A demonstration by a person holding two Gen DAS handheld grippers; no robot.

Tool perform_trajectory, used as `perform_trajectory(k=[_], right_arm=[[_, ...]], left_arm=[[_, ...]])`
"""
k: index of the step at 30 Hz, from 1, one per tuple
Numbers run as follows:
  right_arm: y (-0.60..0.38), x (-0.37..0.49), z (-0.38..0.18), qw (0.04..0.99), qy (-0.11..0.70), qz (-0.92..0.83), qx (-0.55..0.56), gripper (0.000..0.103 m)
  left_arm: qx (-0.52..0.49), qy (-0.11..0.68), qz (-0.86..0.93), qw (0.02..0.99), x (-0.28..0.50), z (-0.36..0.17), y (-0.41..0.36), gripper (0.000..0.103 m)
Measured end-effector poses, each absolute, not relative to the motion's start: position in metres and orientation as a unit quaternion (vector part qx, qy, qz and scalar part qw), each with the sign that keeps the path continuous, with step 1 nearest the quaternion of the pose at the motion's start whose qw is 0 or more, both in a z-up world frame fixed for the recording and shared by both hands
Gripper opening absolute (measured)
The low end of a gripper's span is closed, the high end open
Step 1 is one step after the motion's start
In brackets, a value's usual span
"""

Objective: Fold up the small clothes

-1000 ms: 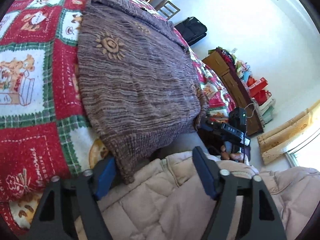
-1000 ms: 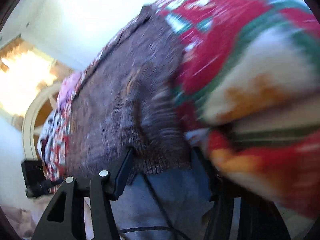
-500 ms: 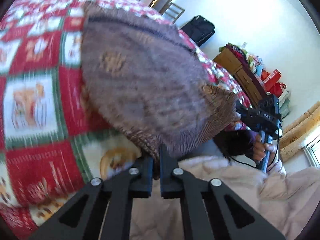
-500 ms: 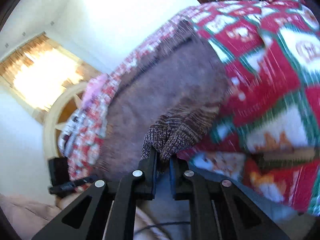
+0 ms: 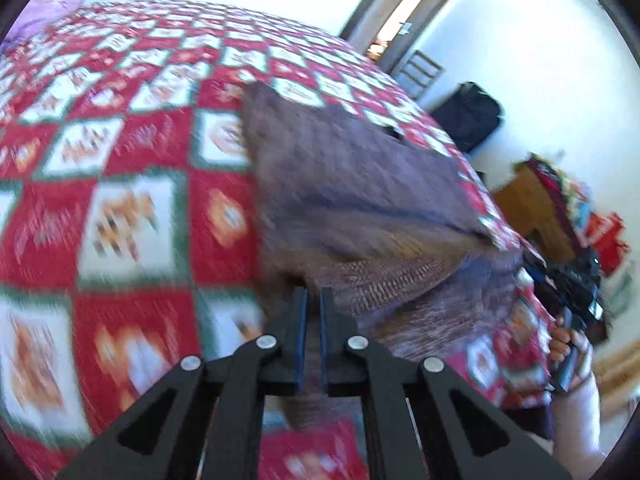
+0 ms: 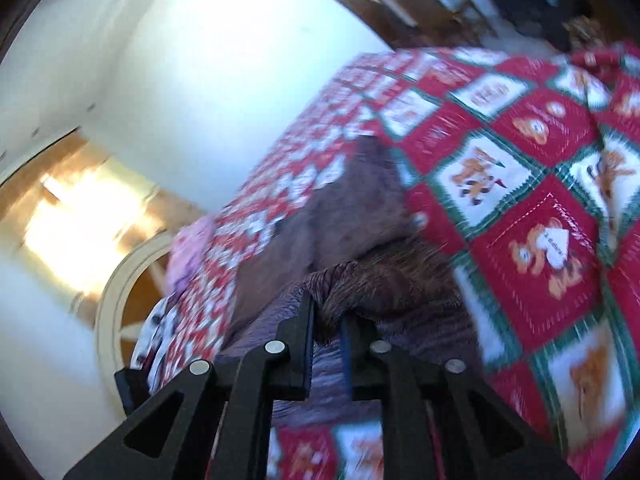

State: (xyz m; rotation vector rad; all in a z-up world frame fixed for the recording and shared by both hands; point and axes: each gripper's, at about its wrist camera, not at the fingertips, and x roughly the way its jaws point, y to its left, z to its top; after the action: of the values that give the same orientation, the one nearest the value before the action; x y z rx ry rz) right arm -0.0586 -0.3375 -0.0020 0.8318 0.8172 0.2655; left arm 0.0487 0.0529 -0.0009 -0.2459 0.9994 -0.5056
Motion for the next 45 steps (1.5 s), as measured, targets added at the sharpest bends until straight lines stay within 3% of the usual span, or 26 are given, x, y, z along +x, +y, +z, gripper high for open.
perform_trajectory(k=[2,5,6,9,15,25,32,42,45], right_arm=[[-0.341,-0.049,-0.008,0.823,0.389,0.11,0.399,0.027],[-0.345,-0.058,0.003,0.83,0.352,0.129,0.413,0.07],[-0.344,-0.068,0.011,0.839,0.335,0.131,0.408,0.071],[-0.332,-0.091,0.031,0.868,0.306,0.136,0.366,0.071],[-0.29,-0.115,0.032,0.888,0.328,0.145,0.287,0.071],[-0.284,-0.116,0.029,0.882,0.334,0.138,0.302,0.071],[-0.301,-0.134,0.036,0.885,0.328,0.117,0.31,0.071],[-0.28,-0.11,0.024,0.87,0.346,0.139,0.323,0.071],[-0.275,-0.11,0.029,0.871,0.345,0.145,0.318,0.071]], left_arm=[[-0.11,0.463,-0.237,0.847,0.054,0.006,0.058,0.013],[-0.111,0.432,-0.256,0.858,0.045,0.018,0.074,0.041],[-0.102,0.422,-0.264,0.861,0.039,0.021,0.075,0.051],[-0.017,0.374,-0.285,0.883,0.014,0.025,0.067,0.059],[0.184,0.356,-0.303,0.865,-0.002,0.007,0.04,0.059],[0.26,0.345,-0.409,0.803,0.034,-0.007,-0.02,0.058],[0.166,0.37,-0.451,0.795,0.043,0.012,0.011,0.059],[0.321,0.35,-0.443,0.76,0.022,-0.014,-0.004,0.059],[0.328,0.327,-0.453,0.762,0.026,-0.014,-0.018,0.059]])
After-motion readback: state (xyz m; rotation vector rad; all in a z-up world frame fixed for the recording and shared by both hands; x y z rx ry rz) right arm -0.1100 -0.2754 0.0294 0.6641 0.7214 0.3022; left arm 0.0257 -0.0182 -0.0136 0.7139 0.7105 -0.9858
